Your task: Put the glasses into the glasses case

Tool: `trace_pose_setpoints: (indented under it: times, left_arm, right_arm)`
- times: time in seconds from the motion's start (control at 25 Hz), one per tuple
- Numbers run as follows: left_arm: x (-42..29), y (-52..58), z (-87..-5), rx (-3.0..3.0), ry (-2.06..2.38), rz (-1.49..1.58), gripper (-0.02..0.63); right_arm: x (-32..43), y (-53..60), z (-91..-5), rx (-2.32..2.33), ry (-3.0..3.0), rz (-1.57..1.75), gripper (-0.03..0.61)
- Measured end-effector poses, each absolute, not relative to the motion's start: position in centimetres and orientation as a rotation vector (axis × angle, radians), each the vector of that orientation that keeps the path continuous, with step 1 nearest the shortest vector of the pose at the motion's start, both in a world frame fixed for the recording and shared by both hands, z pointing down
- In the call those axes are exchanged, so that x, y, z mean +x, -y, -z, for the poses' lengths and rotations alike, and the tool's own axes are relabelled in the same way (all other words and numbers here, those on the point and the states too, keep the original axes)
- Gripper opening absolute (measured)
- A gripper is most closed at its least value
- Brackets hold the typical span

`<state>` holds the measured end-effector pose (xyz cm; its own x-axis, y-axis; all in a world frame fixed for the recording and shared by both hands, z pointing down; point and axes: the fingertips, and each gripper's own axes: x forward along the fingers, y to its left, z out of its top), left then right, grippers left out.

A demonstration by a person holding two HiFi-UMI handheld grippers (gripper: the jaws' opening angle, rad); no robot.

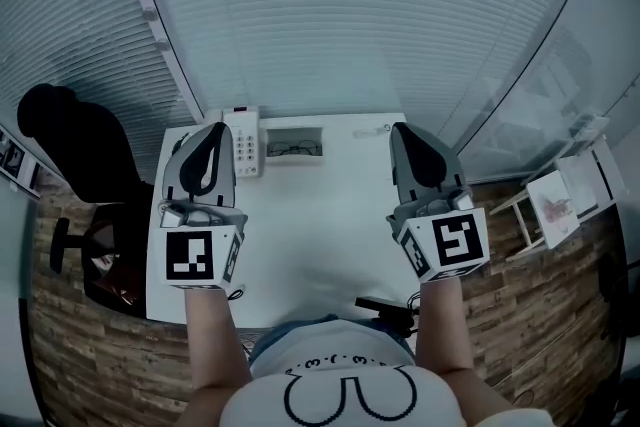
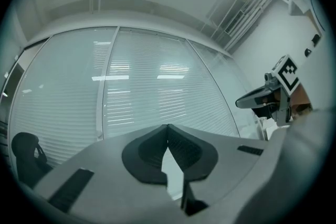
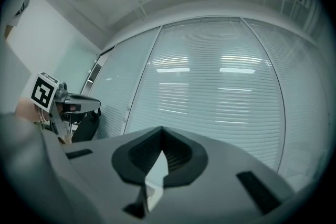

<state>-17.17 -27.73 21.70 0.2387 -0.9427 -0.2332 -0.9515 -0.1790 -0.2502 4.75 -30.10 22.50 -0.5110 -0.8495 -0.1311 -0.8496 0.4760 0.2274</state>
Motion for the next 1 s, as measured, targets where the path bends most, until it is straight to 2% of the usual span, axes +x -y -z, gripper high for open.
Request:
trace_pose_setpoints:
  times: [1.0]
  left_arm:
    - [-17.83, 27.55, -21.7, -2.192, -1.722, -0.035, 0.015]
  right_arm:
    - [3.99, 29.26, -22.58, -1.601, -2.732, -0.478, 0.006]
